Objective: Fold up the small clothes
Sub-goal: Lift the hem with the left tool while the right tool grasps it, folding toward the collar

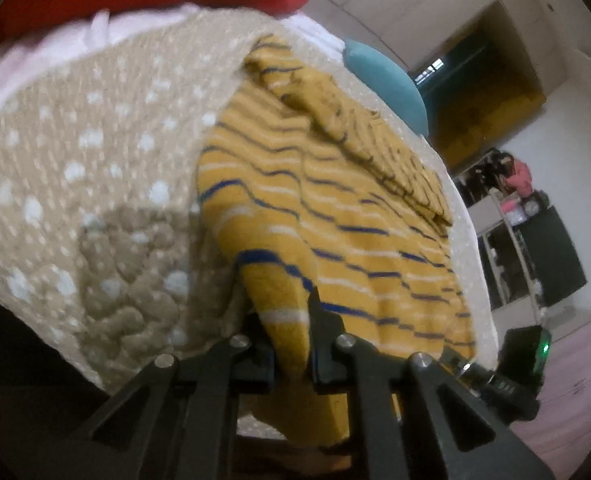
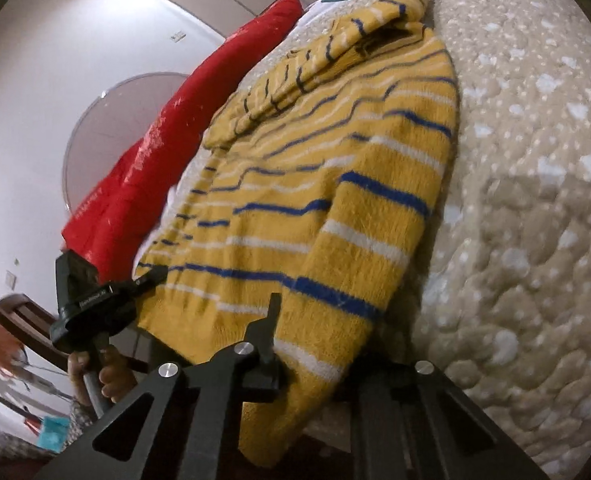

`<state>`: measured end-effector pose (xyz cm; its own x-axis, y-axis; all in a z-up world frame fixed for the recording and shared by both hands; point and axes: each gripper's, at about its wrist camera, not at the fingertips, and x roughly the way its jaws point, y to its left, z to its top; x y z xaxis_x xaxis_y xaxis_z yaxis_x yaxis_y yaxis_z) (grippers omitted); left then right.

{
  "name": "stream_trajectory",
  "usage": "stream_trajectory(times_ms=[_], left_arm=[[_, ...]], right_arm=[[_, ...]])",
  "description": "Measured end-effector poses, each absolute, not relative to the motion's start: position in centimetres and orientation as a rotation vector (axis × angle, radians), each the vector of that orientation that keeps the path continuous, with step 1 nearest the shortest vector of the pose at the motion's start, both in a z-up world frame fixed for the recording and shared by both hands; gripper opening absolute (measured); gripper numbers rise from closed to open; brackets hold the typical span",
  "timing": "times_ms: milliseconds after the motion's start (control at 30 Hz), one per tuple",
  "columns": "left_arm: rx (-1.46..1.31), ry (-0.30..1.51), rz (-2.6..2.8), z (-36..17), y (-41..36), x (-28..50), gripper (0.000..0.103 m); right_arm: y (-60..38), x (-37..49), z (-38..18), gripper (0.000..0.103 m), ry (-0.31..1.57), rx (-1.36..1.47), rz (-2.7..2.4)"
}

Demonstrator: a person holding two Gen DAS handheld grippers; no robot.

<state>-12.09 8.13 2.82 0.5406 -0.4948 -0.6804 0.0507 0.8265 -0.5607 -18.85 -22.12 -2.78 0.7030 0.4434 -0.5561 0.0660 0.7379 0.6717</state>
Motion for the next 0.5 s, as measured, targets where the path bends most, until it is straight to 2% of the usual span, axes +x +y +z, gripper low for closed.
stream_trajectory(times_ms=[200, 333, 500], left_arm=[[-0.424, 0.897, -0.375, 6.2, 7.4, -16.5, 0.008], [-0.439, 0.899, -0.364, 5.3, 7.4, -18.7, 0.008], [-0.498, 0.969, -0.353, 2.9, 8.0, -17.5, 0.008]], right_arm=[[-22.1, -22.5, 1.0, 0.009, 0.706, 0.699, 0.316], [-21.7, -25.3, 0.7, 0.009, 0.713, 0.699, 0.331], [-22.4, -25.4, -1.4, 0.009, 0.753, 0.753, 0.298]])
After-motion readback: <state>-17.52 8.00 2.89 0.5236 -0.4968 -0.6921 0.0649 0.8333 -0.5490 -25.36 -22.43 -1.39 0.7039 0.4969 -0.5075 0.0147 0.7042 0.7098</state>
